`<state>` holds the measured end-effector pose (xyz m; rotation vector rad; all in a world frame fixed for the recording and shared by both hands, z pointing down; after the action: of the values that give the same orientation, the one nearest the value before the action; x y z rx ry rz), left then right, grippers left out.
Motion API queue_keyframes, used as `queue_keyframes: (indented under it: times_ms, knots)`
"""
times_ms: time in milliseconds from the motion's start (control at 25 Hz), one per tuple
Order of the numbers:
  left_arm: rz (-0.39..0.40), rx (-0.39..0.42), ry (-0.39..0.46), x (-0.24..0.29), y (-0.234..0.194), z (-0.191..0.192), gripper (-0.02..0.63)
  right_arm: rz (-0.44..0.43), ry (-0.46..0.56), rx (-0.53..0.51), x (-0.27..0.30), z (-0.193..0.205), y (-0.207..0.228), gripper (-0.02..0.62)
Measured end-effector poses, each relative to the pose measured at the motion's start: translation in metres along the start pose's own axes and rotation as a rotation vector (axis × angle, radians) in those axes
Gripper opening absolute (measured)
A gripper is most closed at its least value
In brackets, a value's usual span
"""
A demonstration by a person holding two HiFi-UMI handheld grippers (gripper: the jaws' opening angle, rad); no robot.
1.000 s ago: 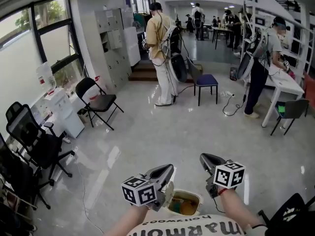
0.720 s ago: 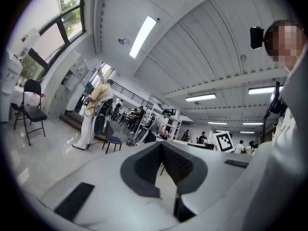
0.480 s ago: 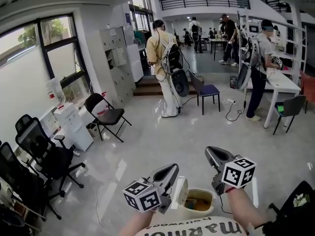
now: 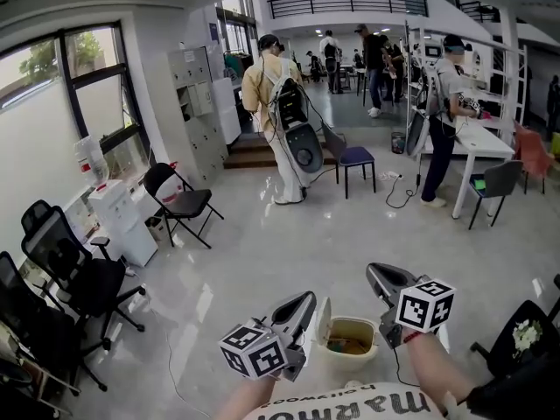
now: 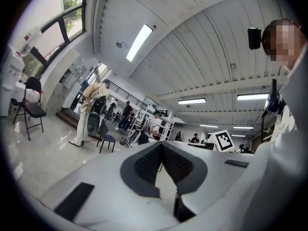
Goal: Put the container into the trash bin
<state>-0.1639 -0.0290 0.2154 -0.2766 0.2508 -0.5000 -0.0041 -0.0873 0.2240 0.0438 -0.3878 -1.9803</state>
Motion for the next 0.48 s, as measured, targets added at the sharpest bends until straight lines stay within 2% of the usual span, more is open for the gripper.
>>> queue_keyframes:
  times_ms: [160, 320, 480]
  knots:
    - [-0.01, 0.019, -0.033, -0.018, 0.011, 0.006, -0.011, 0.003, 0.01, 0.008, -0.006, 0.007, -0.01, 0.002]
    - [-0.046, 0.01, -0.014, -0.031, 0.007, 0.002, -0.011, -0.002, 0.007, 0.011, -0.002, 0.01, -0.016, 0.002]
    - [-0.042, 0.008, -0.018, -0.033, 0.012, 0.007, -0.011, 0.011, 0.015, 0.013, -0.008, 0.011, -0.013, 0.002]
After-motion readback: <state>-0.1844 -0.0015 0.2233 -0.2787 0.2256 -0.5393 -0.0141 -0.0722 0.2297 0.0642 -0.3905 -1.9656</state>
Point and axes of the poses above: the fingertips, and each gripper's own axes: x forward along the fingers, y to its right, z out of its underside, the point moved 2 cm from there along -x, backward along the fingers, and after that the axes turned 13 degrees about z, right-handed, at the moved point
